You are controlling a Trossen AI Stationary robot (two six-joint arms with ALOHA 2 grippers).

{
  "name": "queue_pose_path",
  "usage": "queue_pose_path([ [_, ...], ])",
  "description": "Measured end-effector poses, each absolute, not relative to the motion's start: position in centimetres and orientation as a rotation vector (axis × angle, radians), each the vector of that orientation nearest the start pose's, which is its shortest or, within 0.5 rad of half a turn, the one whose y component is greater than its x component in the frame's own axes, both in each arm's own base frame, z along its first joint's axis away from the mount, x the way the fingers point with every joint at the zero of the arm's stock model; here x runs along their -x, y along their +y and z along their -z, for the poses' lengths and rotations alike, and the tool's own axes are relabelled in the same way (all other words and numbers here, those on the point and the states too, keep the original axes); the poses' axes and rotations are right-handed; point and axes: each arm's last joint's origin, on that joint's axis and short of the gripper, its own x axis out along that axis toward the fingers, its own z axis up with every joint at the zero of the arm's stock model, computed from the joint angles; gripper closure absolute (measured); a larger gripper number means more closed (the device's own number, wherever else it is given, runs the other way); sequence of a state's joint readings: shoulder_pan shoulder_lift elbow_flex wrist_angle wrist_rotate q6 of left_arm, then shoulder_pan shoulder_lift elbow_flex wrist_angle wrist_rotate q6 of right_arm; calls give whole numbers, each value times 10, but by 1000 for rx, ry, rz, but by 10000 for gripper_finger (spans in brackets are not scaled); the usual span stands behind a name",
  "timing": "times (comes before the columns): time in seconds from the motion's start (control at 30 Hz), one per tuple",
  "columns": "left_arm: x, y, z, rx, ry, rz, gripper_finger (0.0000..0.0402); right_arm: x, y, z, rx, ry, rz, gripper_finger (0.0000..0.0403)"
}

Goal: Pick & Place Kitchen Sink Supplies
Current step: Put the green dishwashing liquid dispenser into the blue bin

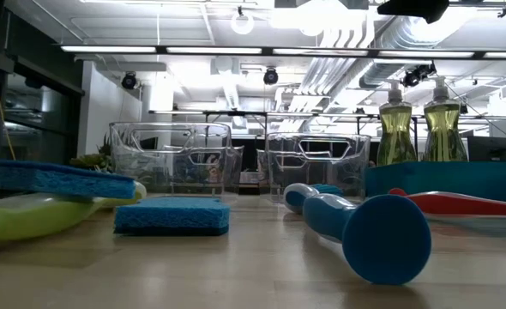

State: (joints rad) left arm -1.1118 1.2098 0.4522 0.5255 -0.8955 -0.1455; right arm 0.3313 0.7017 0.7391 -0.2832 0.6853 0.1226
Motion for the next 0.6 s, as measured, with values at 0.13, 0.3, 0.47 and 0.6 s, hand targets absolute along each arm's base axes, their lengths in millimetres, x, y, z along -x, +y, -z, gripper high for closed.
queue_pose_path([
  [0.13, -122, -195, -205, -50, 144, 199, 25, -146, 31, -321, 1, 196, 365, 98],
  [0.3, -122, -195, -206, -43, 137, 174, 29, -146, 31, -321, 2, 197, 369, 98],
  [0.47, -122, -195, -206, -41, 138, 174, 60, -146, 31, -321, 2, 197, 369, 98],
  [0.6, -122, -195, -206, -37, 139, 175, 91, -146, 31, -321, -3, 197, 369, 98],
])
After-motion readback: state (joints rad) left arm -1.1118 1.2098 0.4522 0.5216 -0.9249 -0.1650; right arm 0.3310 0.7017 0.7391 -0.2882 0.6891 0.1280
